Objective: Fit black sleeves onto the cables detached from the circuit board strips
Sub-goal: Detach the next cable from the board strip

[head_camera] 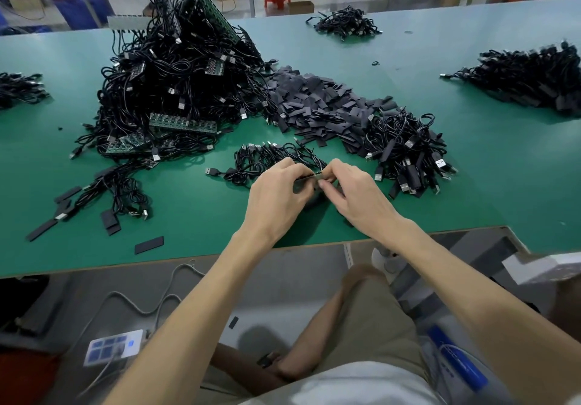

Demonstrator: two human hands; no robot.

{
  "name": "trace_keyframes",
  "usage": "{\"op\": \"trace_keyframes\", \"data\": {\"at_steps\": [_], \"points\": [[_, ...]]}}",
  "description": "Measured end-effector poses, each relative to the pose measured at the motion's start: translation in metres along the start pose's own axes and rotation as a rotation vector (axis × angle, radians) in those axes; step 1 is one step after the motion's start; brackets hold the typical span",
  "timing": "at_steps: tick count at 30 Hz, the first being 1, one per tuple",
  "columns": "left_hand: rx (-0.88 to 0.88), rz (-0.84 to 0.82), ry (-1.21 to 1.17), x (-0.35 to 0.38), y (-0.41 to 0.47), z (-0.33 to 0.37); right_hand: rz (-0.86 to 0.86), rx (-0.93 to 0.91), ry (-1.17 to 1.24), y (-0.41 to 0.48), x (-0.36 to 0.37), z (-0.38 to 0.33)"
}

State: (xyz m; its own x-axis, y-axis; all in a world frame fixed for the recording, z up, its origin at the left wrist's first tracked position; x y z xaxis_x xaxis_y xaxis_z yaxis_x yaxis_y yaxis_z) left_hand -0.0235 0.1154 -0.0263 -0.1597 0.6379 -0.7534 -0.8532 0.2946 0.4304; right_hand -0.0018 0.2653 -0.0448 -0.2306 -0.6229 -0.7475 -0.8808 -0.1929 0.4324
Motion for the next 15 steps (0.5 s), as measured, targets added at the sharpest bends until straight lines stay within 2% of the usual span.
{"op": "trace_keyframes", "data": {"at_steps": [9, 15], "points": [[-0.046, 0.080, 0.027, 0.001, 0.000, 0.006, 0.020, -0.016, 0.072, 0.000, -0.001, -0.004], [0.010, 0.072, 0.233, -0.004, 0.000, -0.007, 0.143, 0.074, 0.121, 0.002, -0.006, 0.004]]}}
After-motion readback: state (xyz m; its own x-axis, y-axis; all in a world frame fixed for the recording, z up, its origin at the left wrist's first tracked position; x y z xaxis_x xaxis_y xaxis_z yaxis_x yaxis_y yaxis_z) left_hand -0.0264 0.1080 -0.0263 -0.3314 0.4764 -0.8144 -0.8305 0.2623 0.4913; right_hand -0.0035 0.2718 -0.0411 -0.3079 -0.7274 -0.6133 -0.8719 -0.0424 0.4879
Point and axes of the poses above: each hand's wrist, its own y-axis towards the middle knuckle, its own x-axis out of the palm, z = x × y, the point moved 5 cm from there along y, towards the middle knuckle, and after that the axes turned 1 degree about y, right-handed, at the moved point
